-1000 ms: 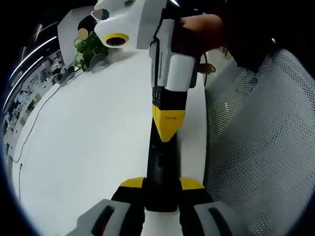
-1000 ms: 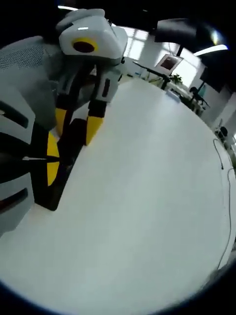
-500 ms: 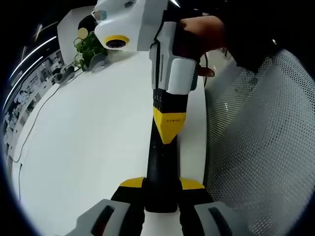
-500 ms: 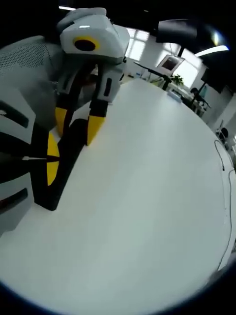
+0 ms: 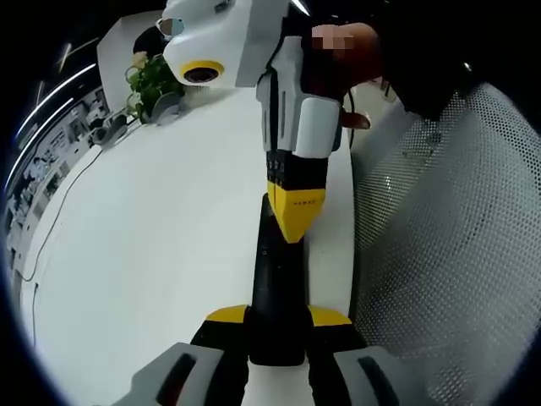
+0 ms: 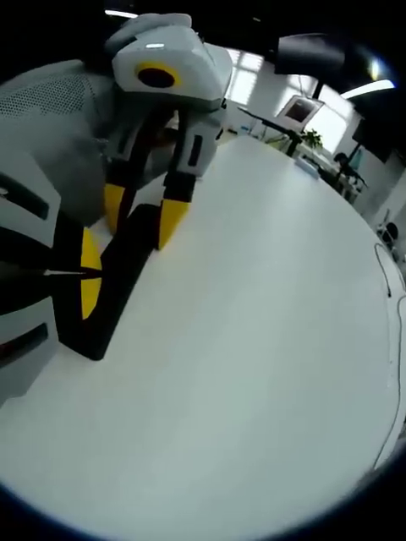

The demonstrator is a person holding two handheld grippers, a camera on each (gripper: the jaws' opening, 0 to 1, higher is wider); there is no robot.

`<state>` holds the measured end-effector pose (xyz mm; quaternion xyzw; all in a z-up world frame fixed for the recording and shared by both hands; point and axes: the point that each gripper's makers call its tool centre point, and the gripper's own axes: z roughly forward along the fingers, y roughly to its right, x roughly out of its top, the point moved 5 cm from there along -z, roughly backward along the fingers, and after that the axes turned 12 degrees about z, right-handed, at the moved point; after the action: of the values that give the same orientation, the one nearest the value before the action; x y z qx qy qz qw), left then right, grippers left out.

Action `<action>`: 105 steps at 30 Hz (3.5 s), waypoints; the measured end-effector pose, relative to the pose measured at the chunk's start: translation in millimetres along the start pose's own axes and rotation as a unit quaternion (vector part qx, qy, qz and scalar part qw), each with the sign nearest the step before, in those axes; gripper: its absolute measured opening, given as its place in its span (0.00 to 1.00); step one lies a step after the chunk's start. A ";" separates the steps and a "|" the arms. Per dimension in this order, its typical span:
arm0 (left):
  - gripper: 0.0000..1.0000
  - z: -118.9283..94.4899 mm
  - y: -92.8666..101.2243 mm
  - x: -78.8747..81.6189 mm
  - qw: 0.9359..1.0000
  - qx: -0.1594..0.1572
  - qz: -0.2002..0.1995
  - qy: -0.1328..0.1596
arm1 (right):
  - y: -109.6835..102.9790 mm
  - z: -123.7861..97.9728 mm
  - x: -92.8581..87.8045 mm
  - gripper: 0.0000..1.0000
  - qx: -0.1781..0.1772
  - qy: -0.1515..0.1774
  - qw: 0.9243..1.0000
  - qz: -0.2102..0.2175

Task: Press the specified remote control buttons in sequence, fully releasing each button before pressing the next.

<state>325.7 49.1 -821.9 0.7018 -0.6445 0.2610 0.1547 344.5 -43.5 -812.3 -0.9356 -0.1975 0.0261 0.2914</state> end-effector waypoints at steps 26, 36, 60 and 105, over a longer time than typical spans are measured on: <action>0.25 -0.1 0.2 -0.7 1.000 0.001 -0.001 0.001 | 8.1 -6.0 -3.9 0.00 -0.016 -0.012 1.000 0.009; 0.25 0.5 0.0 -0.4 1.000 0.002 -0.004 0.000 | 9.0 -4.4 -3.5 0.00 -0.026 -0.015 0.999 0.017; 0.25 0.3 0.0 -0.2 1.000 0.002 -0.004 0.001 | 5.9 -12.1 6.6 0.00 -0.013 0.024 0.999 0.027; 0.25 -3.7 0.5 -3.8 1.000 0.005 -0.011 0.000 | 3.9 -5.2 1.9 0.00 -0.069 0.020 0.997 -0.038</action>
<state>324.5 54.2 -821.1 0.7098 -0.6354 0.2622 0.1540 348.5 -48.5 -810.1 -0.9457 -0.2280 -0.0177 0.2309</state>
